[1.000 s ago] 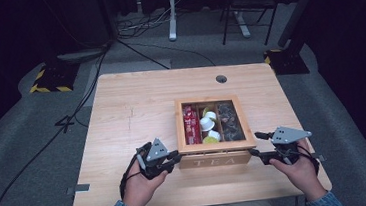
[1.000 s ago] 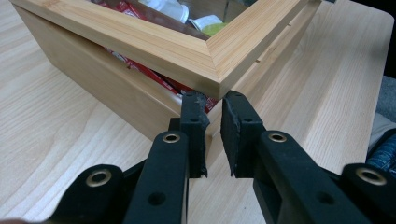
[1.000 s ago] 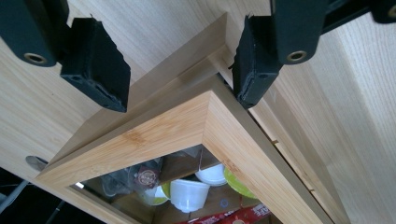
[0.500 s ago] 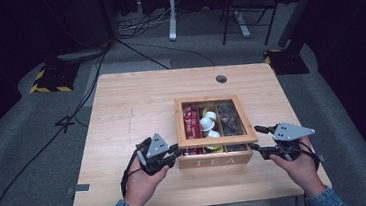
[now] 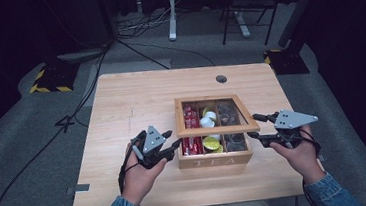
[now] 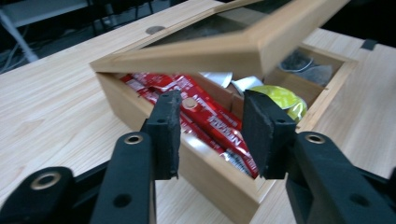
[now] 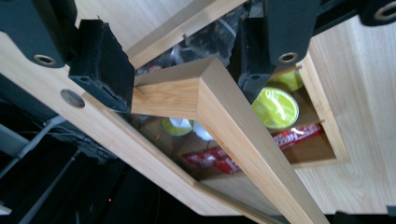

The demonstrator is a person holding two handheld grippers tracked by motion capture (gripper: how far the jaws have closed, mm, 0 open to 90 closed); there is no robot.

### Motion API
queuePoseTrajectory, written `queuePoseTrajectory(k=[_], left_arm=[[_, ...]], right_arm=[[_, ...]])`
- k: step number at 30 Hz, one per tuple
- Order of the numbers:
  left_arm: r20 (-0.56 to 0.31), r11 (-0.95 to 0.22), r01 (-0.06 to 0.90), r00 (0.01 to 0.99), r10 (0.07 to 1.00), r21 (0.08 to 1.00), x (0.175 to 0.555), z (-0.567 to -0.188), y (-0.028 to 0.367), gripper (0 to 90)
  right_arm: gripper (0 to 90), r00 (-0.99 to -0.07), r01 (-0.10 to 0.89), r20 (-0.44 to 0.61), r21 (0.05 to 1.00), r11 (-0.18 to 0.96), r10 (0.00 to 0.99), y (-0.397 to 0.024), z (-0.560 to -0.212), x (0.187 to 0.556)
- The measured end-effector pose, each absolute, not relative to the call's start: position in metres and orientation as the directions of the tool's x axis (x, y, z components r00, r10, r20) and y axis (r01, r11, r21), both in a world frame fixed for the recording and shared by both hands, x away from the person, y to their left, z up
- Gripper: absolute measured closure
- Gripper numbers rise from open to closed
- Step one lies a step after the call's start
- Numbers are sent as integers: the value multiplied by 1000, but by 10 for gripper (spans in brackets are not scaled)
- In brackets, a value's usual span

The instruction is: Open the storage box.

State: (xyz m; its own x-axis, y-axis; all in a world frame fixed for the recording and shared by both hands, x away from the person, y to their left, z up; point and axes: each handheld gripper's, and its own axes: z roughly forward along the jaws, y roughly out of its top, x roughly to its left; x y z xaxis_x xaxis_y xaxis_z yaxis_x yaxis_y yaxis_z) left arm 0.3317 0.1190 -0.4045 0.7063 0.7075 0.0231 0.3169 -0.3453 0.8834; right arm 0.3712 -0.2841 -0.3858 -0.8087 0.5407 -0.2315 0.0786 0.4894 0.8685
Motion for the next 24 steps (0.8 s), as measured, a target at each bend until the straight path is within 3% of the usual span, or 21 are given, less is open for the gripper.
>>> queuePoseTrajectory(k=[10, 24], left_arm=[[-10, -318, 391, 644, 765, 864, 320, -408, 152, 411], [-42, -276, 463, 567, 823, 843, 316, -418, 188, 352]], right_arm=[[464, -818, 45, -231, 887, 459, 527, -285, -361, 388], [508, -836, 78, -148, 922, 380, 529, -281, -345, 420]])
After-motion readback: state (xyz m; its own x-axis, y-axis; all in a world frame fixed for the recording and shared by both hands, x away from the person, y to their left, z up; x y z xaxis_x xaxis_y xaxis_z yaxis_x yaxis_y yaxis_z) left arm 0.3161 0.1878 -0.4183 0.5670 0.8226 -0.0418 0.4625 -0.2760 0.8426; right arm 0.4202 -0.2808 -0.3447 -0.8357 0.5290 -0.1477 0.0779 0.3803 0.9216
